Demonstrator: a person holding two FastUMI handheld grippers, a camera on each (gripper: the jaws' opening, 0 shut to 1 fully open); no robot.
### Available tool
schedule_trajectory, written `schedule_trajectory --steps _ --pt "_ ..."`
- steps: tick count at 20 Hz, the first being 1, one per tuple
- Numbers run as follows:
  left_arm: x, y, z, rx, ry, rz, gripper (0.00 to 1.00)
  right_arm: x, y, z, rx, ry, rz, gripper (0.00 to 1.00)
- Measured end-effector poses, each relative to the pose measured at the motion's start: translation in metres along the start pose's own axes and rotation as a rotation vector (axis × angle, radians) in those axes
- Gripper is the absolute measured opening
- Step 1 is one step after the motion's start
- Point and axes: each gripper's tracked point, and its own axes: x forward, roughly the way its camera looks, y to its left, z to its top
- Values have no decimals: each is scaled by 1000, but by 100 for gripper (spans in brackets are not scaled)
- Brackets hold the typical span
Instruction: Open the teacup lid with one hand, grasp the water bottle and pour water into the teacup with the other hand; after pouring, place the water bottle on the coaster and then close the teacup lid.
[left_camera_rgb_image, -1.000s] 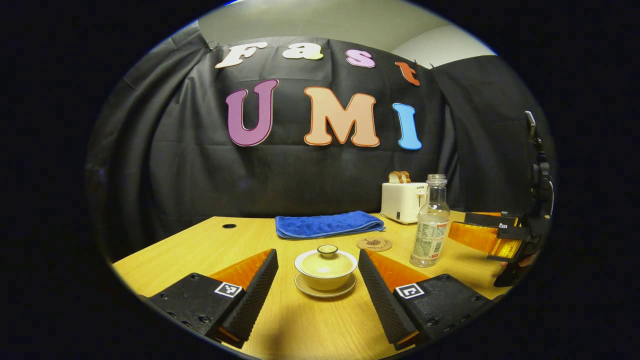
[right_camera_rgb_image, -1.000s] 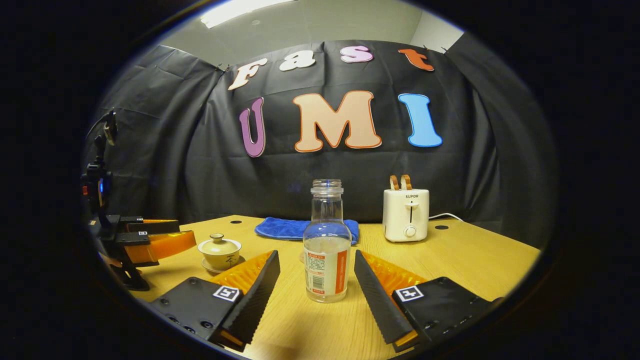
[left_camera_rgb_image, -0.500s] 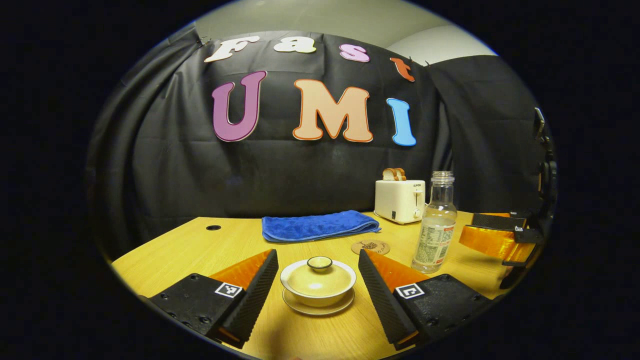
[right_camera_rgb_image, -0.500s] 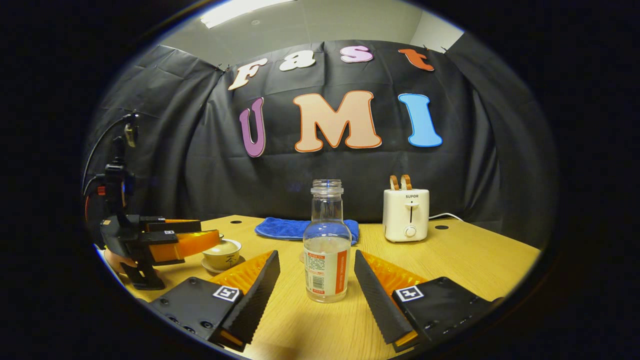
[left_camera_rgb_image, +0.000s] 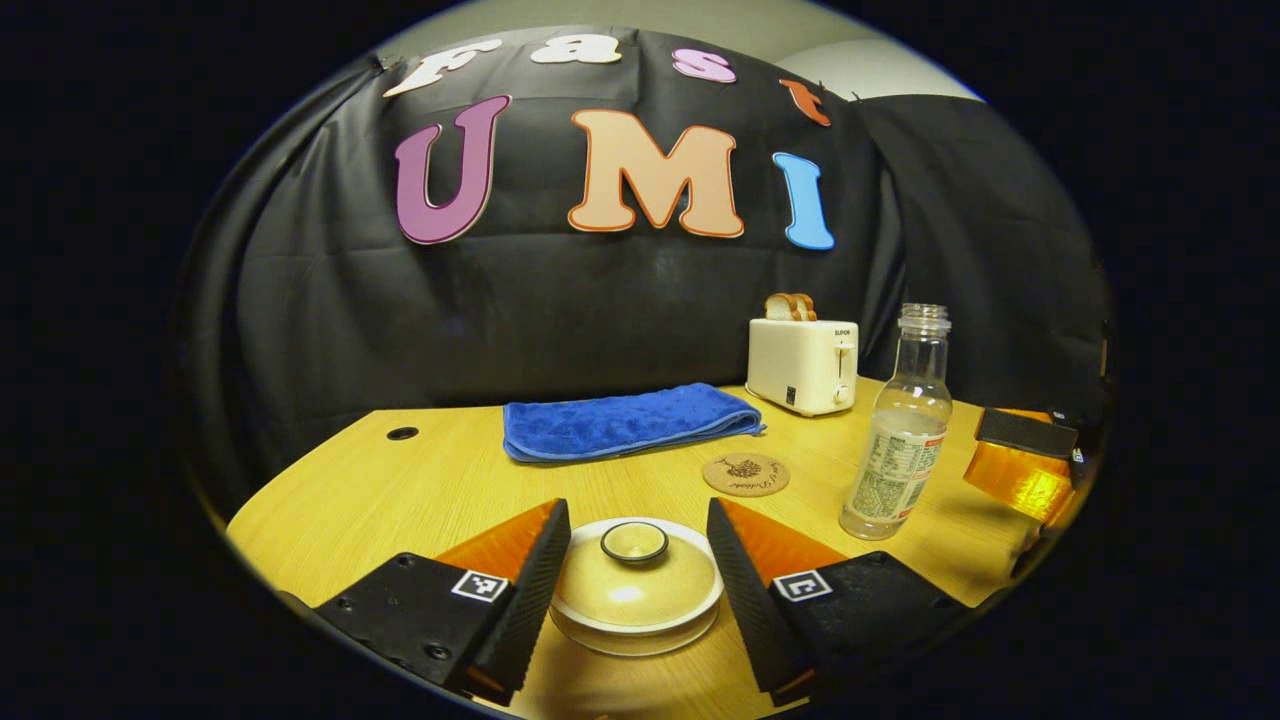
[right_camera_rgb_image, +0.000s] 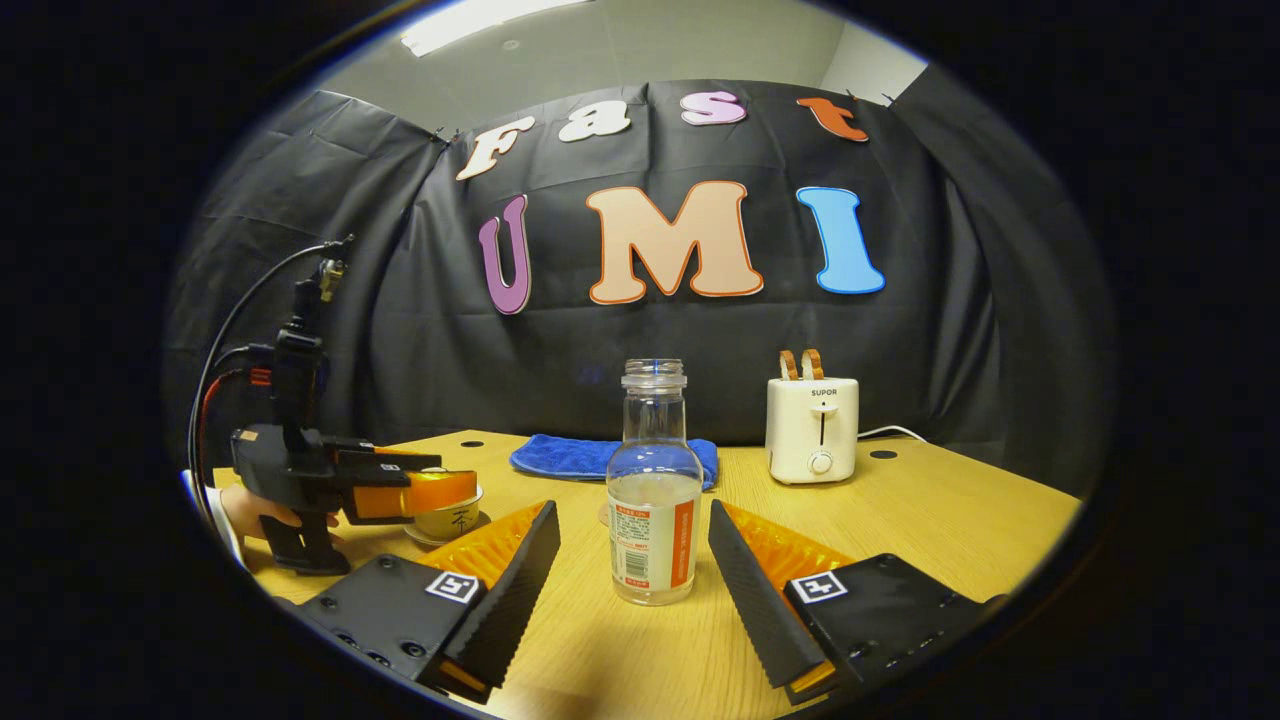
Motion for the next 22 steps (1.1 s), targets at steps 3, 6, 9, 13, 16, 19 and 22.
schedule_trajectory --steps 3,6,9,13,16,19,22 --pt "4 -1 0 5 5 -5 63 0 0 1 0 0 0 99" --pt "4 -1 0 0 1 -11 49 0 0 0 0 0 0 99" --pt "4 1 2 -11 -4 -4 30 -1 1 0 0 0 4 99" --pt "4 1 0 -13 -4 4 29 -1 1 0 0 1 4 96" --pt "4 1 4 -18 -22 7 28 -1 1 -1 0 0 4 94" --pt "0 3 13 -20 -85 24 28 0 3 0 1 0 12 96" --pt "-4 5 18 -16 -126 38 28 0 3 -1 0 0 12 96"
